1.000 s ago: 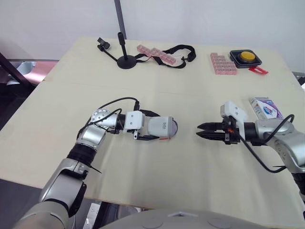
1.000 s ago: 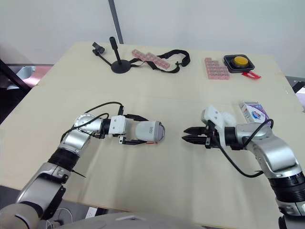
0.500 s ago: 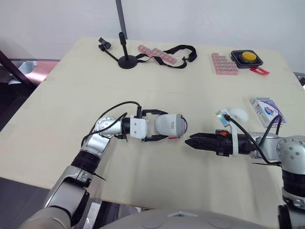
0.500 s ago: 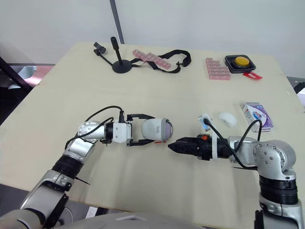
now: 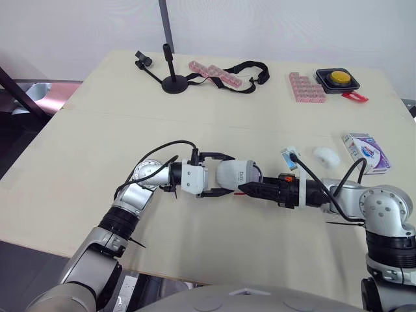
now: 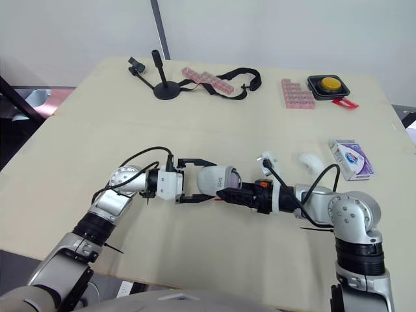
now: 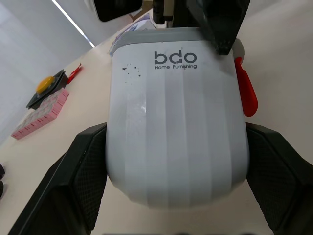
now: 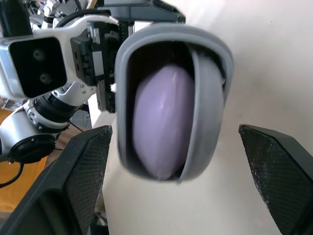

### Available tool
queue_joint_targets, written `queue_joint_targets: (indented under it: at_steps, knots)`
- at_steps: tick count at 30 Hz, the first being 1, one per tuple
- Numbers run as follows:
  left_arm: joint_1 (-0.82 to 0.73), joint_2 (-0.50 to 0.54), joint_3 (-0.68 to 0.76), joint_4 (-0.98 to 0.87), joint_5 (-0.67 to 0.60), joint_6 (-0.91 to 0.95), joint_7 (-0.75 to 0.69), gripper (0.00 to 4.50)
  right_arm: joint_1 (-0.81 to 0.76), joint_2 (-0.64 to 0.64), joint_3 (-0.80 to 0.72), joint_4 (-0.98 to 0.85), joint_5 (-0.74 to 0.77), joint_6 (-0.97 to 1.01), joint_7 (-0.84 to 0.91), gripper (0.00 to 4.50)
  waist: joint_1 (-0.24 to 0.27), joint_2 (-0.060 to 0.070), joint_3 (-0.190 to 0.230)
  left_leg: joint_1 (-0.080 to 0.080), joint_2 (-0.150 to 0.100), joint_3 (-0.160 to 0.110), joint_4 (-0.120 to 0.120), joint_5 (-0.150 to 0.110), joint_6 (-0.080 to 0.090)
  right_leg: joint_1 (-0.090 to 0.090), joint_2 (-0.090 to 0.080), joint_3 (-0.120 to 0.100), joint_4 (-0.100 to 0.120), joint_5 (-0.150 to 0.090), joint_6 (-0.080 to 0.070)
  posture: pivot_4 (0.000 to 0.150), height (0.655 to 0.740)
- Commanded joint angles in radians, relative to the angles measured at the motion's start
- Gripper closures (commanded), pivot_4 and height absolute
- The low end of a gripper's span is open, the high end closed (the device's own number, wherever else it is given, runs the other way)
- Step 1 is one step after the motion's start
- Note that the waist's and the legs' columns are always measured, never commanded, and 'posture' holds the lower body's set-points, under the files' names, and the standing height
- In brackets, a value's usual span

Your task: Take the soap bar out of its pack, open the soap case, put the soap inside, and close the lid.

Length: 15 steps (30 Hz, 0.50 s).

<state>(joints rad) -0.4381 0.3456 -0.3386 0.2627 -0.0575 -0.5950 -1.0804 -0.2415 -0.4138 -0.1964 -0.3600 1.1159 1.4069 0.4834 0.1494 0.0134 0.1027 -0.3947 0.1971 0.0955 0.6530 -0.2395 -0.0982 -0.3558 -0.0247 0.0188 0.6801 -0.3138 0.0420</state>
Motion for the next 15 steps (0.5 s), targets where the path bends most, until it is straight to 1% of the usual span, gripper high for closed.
queue_joint_targets:
  at_steps: [1,10,15]
  knots:
    - [-0.005,0.001,0.002,-0.032,-0.028,0.001,0.006,1.02,-0.011,0.004,-0.001,-0.005,0.025,-0.018,-0.008,0.08,0.0,0.0,0.0,0.0,0.0,0.0,0.0,0.0,0.0,0.0,0.0,0.0,0.0,0.0,0.0,0.15,0.74]
    - [-0.012,-0.005,0.002,-0.026,-0.019,0.005,0.018,1.02,-0.014,0.021,-0.005,0.014,0.039,-0.029,-0.037,0.08,0.0,0.0,0.0,0.0,0.0,0.0,0.0,0.0,0.0,0.0,0.0,0.0,0.0,0.0,0.0,0.15,0.74]
    - [-0.017,-0.012,0.003,-0.022,-0.018,0.011,0.025,1.02,-0.023,0.03,-0.009,0.03,0.05,-0.033,-0.051,1.5,0.0,0.0,0.0,0.0,0.0,0.0,0.0,0.0,0.0,0.0,0.0,0.0,0.0,0.0,0.0,0.15,0.74]
